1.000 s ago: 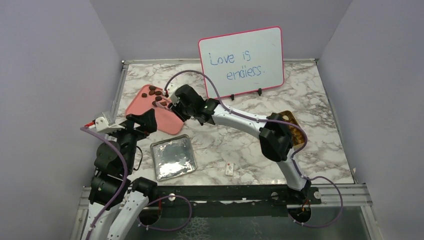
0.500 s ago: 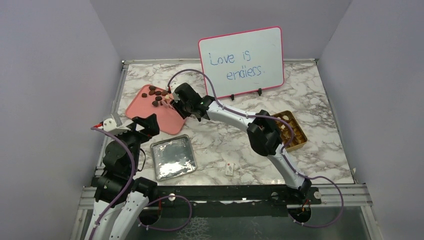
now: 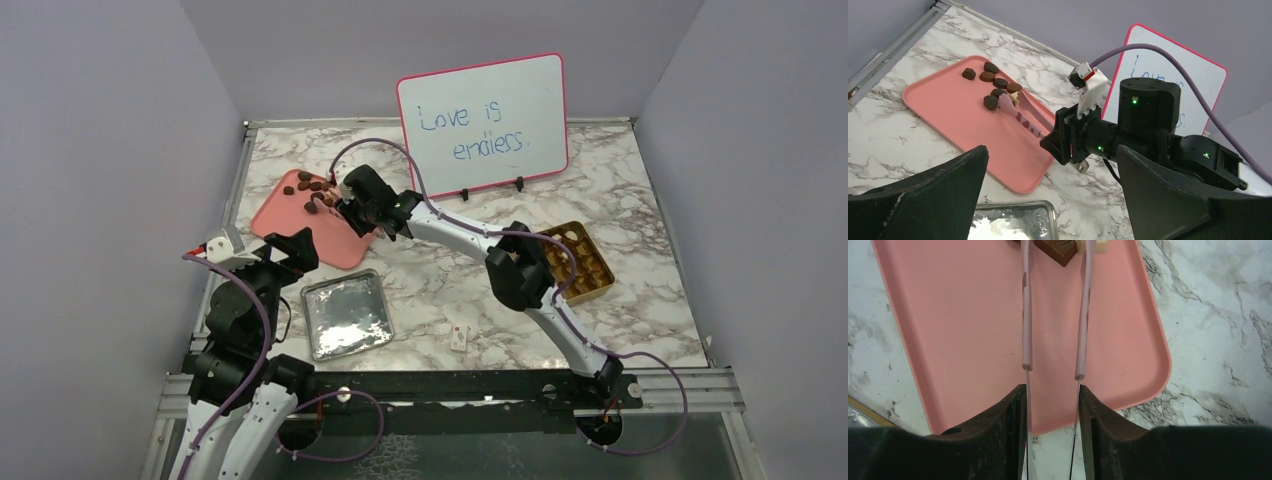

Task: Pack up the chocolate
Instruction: Adjust the fake chocolate on the plate.

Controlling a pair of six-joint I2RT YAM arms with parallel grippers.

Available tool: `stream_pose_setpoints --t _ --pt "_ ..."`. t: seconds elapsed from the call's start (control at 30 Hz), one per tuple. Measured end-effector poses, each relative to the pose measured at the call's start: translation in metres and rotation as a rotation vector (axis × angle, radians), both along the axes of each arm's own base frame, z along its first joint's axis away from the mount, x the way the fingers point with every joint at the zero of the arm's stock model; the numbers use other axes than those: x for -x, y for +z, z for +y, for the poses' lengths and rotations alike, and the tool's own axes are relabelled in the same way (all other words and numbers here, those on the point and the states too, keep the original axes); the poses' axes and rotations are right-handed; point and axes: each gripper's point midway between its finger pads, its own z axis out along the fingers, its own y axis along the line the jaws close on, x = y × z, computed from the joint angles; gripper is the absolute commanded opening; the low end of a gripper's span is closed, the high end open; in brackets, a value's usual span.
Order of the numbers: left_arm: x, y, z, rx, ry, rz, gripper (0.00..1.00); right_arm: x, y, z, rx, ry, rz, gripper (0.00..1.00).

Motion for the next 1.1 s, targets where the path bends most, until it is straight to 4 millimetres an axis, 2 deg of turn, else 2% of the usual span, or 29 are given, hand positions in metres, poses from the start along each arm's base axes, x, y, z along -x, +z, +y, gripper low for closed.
stream_pose_setpoints --t 0.23,0.53,0.83,1.1 --pt "0.000 0.000 0.000 -0.004 0.000 0.000 0.99 -0.004 -0.006 0.008 0.000 0.010 0.001 0.42" --pt "0.000 0.000 0.001 -0.004 0.002 0.000 0.99 0.007 -0.015 0.013 0.012 0.099 0.031 0.42" --pt "0.000 0.000 0.001 -0.004 0.004 0.000 0.99 0.014 -0.022 0.008 0.054 0.142 0.047 0.42" --pt "0.000 0.000 0.001 -0.004 0.004 0.000 0.99 0.010 -0.022 0.010 0.084 0.173 0.019 0.41"
